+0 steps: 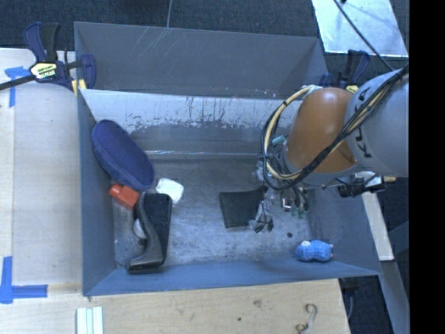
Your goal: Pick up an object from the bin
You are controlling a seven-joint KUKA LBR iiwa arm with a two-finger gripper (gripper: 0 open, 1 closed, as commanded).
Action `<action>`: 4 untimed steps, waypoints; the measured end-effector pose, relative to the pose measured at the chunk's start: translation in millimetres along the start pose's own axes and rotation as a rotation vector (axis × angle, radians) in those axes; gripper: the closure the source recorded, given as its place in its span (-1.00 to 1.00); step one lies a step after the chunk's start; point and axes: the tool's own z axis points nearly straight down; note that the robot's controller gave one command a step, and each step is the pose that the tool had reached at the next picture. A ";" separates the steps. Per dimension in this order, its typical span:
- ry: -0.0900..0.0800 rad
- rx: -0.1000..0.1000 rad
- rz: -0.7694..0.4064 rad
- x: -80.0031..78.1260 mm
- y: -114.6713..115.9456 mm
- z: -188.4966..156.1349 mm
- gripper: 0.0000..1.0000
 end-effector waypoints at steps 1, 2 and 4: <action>-0.004 0.000 0.191 -4.7 -9.4 -3.1 -1.00; 0.003 0.001 0.213 -1.2 1.9 32.7 -1.00; -0.002 0.001 0.210 -2.9 1.4 31.2 1.00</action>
Offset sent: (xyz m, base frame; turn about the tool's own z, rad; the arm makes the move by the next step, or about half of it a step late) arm 0.0018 -0.0091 0.0030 0.1915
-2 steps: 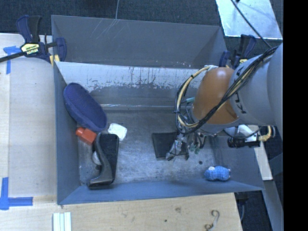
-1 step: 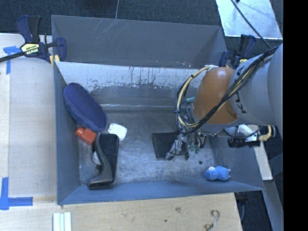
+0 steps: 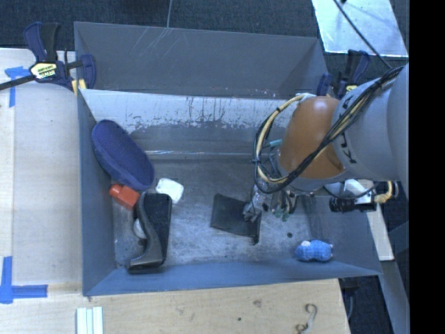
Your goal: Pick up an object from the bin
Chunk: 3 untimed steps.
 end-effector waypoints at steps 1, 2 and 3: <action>-0.002 -0.001 -0.003 -1.4 0.1 -14.7 1.00; -0.003 -0.002 -0.005 -2.7 0.2 -27.6 1.00; -0.006 -0.003 -0.007 -5.6 0.6 -93.0 1.00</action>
Offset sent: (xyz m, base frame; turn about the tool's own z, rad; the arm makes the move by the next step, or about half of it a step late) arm 0.0001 -0.0002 0.0137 0.0000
